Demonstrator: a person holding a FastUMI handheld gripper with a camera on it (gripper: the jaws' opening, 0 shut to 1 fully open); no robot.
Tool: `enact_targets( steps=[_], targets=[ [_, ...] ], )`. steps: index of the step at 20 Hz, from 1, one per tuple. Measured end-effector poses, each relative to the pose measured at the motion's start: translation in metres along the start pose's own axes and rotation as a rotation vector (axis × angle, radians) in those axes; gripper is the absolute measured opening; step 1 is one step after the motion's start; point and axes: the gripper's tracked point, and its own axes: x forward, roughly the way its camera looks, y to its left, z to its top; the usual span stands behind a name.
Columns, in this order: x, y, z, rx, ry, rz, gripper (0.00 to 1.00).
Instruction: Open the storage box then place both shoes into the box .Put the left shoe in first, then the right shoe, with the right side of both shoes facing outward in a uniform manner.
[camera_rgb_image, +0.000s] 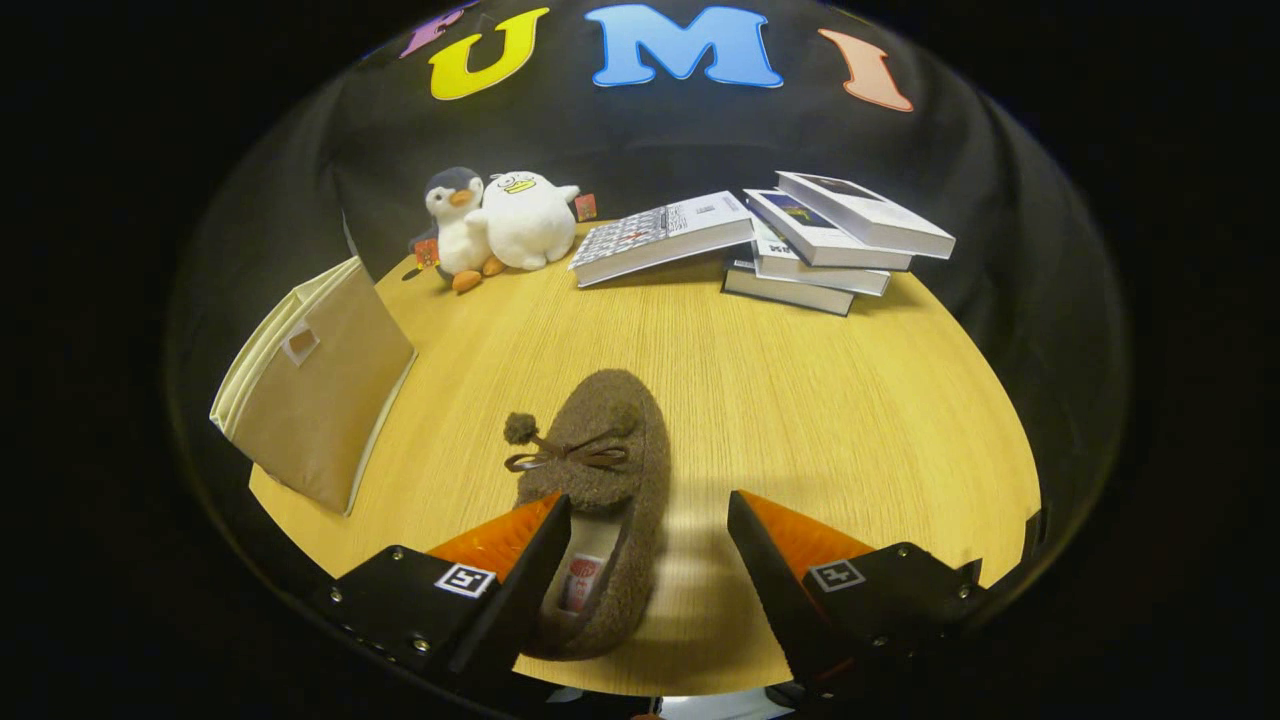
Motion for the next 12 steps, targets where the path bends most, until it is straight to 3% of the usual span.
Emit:
enact_targets(
  steps=[4, 7, 9, 12],
  targets=[
    [0.011, -0.006, -0.016, -0.029, 0.057, -0.017, 0.98],
    [0.015, -0.004, -0.024, 0.019, 0.096, -0.014, 0.79],
    [0.013, -0.004, -0.024, 0.042, 0.106, -0.018, 0.74],
    [0.019, 0.001, -0.025, 0.037, 0.128, -0.031, 0.38]
  ],
)
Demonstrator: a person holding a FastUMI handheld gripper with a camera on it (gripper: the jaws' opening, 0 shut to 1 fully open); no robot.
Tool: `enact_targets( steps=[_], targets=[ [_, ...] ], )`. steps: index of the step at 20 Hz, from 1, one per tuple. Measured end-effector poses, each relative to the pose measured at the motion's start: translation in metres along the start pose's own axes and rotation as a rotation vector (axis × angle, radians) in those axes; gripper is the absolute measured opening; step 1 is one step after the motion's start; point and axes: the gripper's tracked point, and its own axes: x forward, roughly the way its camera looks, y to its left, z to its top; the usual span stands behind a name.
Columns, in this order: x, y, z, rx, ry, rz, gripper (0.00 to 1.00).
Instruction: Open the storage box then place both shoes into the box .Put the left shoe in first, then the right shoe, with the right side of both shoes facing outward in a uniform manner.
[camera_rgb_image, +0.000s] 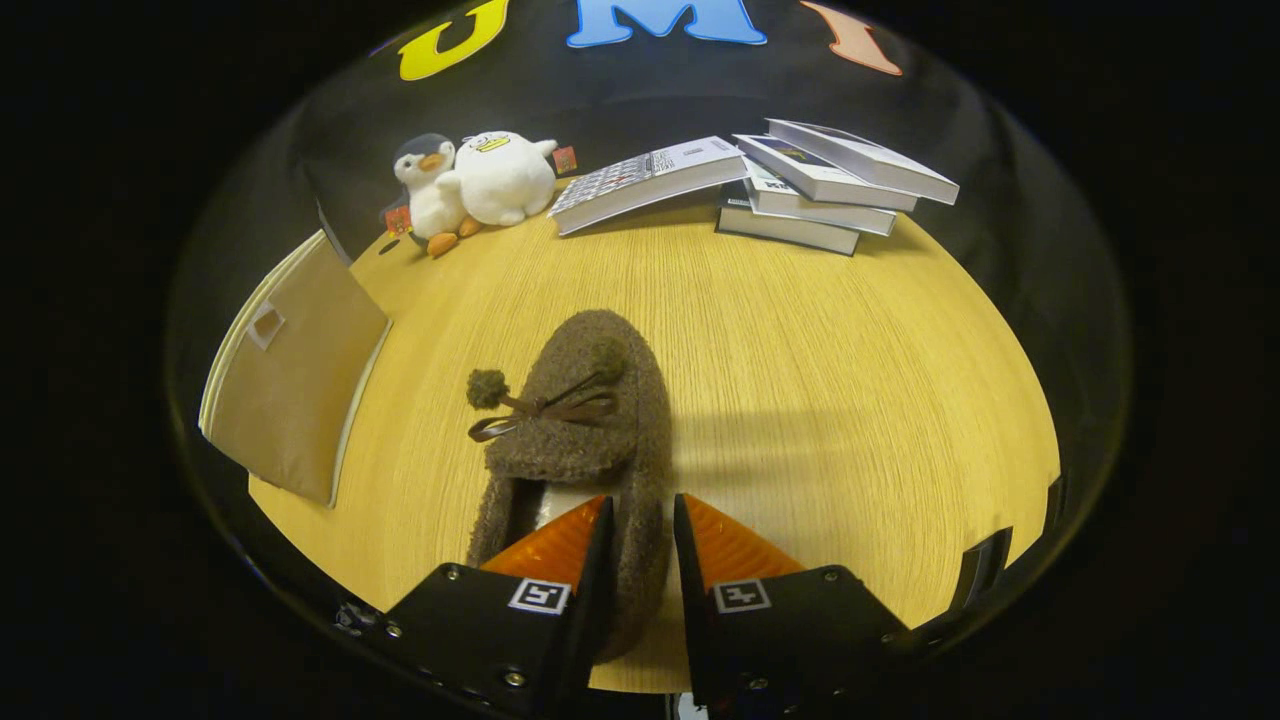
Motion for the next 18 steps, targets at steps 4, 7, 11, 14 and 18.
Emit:
enact_targets(
  steps=[4, 7, 11, 14, 18],
  targets=[
    [0.0, -0.006, 0.003, 0.059, -0.006, -0.058, 0.07],
    [-0.008, 0.0, 0.007, 0.146, 0.004, -0.021, 0.07],
    [-0.022, 0.014, 0.019, 0.256, 0.014, 0.022, 0.07],
    [-0.036, 0.03, 0.037, 0.286, -0.01, 0.052, 0.07],
    [-0.057, 0.064, 0.061, 0.324, -0.034, 0.108, 0.07]
  ],
)
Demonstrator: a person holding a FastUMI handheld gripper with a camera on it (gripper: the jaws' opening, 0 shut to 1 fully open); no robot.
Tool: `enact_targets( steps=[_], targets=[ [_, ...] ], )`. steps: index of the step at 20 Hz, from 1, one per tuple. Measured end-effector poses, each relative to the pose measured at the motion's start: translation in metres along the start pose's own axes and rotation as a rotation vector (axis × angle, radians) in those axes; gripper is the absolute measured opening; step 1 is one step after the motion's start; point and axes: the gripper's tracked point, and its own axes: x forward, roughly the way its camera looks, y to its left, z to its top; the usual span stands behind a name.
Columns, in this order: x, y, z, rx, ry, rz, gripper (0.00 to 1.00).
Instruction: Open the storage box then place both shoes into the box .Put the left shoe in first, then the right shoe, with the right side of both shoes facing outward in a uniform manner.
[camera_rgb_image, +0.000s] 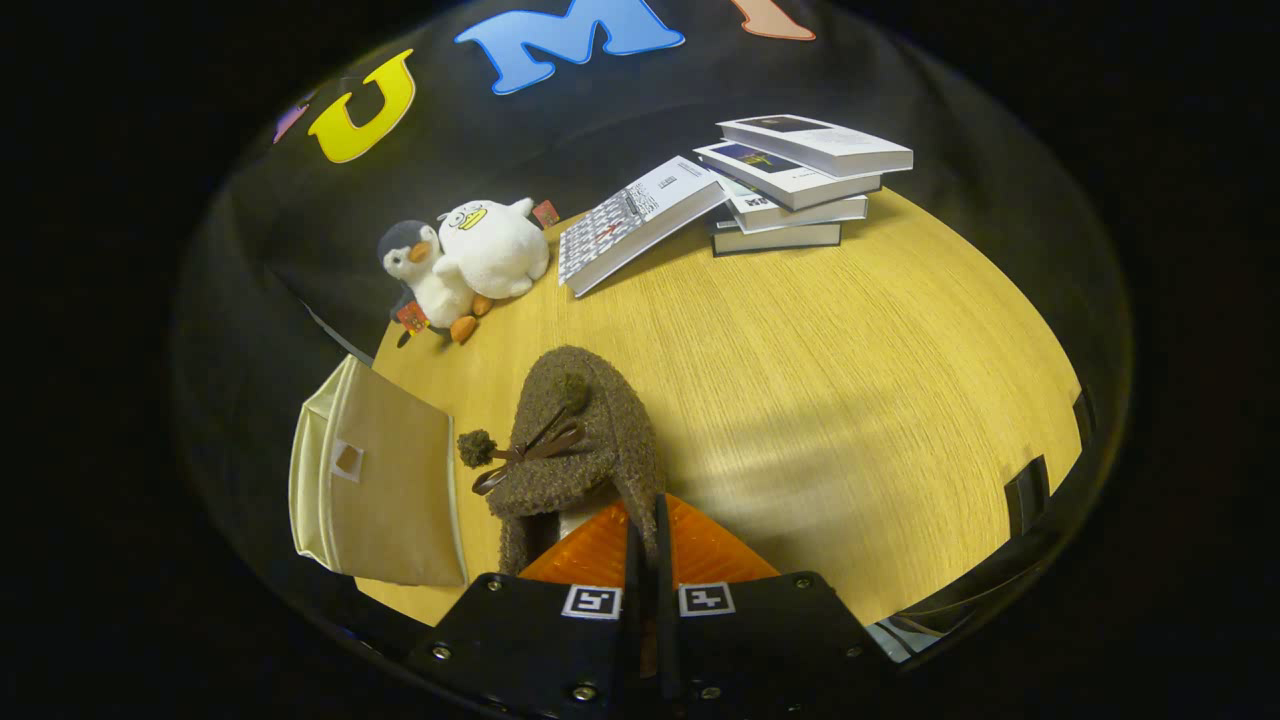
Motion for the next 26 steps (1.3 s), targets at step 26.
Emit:
enact_targets(
  steps=[26],
  targets=[
    [-0.007, 0.28, 0.002, 0.052, -0.047, 0.259, 0.07]
  ],
)
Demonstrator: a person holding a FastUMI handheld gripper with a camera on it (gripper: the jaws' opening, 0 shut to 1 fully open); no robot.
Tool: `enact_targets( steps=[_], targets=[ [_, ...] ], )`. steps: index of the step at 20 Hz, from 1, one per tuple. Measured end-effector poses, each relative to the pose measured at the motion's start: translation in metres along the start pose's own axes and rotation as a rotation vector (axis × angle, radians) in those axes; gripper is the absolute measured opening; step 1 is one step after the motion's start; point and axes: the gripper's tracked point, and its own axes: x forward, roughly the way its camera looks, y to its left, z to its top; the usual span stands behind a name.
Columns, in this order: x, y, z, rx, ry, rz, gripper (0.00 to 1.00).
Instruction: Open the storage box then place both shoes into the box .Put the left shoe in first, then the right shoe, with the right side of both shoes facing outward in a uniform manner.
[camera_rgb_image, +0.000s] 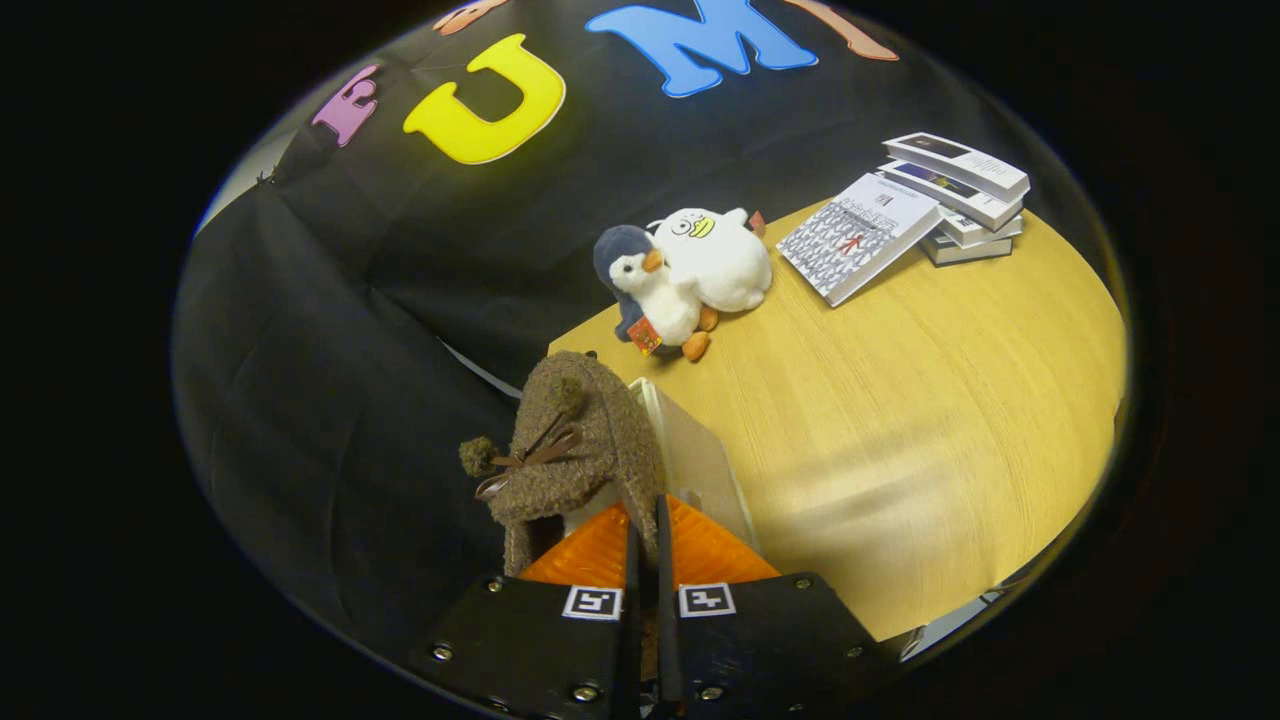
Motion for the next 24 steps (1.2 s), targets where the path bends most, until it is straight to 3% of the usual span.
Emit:
enact_targets(
  steps=[6, 9, 10, 13, 15, 19, 24],
  targets=[
    [0.023, 0.0, -0.02, 0.011, 0.024, -0.018, 0.07],
    [0.021, 0.003, -0.013, 0.021, -0.011, 0.025, 0.33],
    [0.018, 0.005, -0.007, 0.01, -0.025, 0.045, 0.33],
    [0.002, 0.001, 0.011, -0.064, -0.078, 0.048, 1.0],
    [-0.015, 0.006, 0.024, -0.144, -0.138, 0.084, 0.97],
    [-0.058, -0.009, 0.053, -0.297, -0.241, 0.072, 0.97],
    [-0.106, -0.047, 0.087, -0.3, -0.311, 0.052, 0.97]
  ],
)
